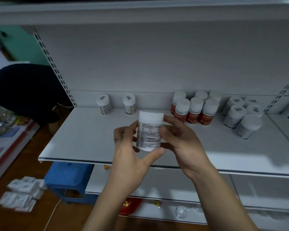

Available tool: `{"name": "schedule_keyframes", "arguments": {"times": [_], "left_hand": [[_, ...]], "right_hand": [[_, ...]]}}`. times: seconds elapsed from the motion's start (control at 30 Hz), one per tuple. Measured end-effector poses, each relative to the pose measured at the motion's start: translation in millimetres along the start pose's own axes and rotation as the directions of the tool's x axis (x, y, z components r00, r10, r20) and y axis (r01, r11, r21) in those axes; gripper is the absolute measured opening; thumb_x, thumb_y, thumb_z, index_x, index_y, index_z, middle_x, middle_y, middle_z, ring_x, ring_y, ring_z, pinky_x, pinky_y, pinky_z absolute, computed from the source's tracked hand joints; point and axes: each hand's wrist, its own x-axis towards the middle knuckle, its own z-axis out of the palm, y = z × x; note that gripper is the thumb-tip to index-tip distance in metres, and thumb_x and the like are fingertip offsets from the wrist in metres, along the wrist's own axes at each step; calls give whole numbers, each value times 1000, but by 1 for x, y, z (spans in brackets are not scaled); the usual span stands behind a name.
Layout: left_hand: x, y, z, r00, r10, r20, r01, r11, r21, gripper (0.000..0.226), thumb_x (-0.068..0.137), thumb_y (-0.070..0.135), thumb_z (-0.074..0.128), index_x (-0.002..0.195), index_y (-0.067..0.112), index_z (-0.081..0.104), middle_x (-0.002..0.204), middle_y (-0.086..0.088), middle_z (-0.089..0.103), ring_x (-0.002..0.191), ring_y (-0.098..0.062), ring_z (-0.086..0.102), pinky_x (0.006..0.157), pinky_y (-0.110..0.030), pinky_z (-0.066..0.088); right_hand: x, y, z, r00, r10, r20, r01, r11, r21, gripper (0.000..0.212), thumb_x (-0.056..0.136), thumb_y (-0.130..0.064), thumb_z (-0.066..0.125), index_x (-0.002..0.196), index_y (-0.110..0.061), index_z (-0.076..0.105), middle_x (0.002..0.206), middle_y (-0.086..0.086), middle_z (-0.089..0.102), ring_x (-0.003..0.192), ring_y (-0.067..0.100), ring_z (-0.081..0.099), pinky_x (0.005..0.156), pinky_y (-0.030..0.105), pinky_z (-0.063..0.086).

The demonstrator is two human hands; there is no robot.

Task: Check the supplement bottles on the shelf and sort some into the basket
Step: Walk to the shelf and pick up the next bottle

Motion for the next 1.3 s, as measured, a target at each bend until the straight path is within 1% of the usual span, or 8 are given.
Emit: {"name": "schedule_keyframes", "arguments": {"times": [0.17,0.33,0.5,0.63,0.77,0.97,1.2,1.3], "left_hand": [[-2,8,-1,999,-36,-4,35,991,-126,74,66,37,83,127,44,41,112,17,52,101,8,53,75,-8,46],[-8,14,3,998,-49,-33,38,959,-283,64,72,37,77,119,42,33,116,11,58,103,-2,61,81,-21,53],[-11,11,4,1000,-3,23,10,950,-313,55,77,37,71,119,43,35,119,11,59,109,-6,62,91,-32,54],[-10,11,2,999,10,47,2,965,-263,79,60,51,79,125,43,36,124,19,52,114,0,57,95,-24,50],[-7,7,-4,1000,-21,-14,19,986,-164,66,58,61,81,114,56,46,122,11,47,104,10,54,88,-7,45],[-11,0,-22,987,-135,91,159,916,-367,74,78,48,64,142,35,31,116,5,62,95,-7,67,76,-19,55],[-10,-10,-37,974,-126,186,192,897,-399,38,90,44,56,125,31,44,112,8,68,100,-10,66,80,-23,55],[-4,-22,-46,963,-110,247,190,926,-328,59,73,50,71,124,31,48,114,12,65,104,-5,64,85,-24,55]], "right_hand": [[0,0,-9,1000,1,24,-2,1000,12,25,90,-14,58,114,-21,65,101,8,74,97,25,70,75,35,55],[-5,-2,-13,987,30,156,-45,995,91,48,84,-20,57,132,-19,54,114,13,71,109,29,66,88,37,55],[-9,-7,-11,980,18,198,-33,997,74,52,85,-8,63,134,-24,52,110,17,71,106,30,67,88,34,54],[-10,-7,-4,988,15,156,-15,1000,-6,57,71,-7,73,122,-29,61,103,10,73,100,25,69,80,29,53],[-12,-7,4,995,21,96,-23,1000,12,43,73,-19,75,115,-22,66,94,7,74,93,24,71,76,29,54],[-12,1,9,993,61,99,-58,998,-35,35,83,-23,66,117,-19,64,104,13,72,100,28,68,75,31,56],[-6,2,21,983,106,149,-86,987,-136,57,74,-21,79,127,-20,58,103,7,74,96,24,70,78,33,54],[-5,3,27,988,98,116,-70,972,-225,54,71,-14,83,120,-22,62,100,6,74,94,22,71,83,35,57]]}}
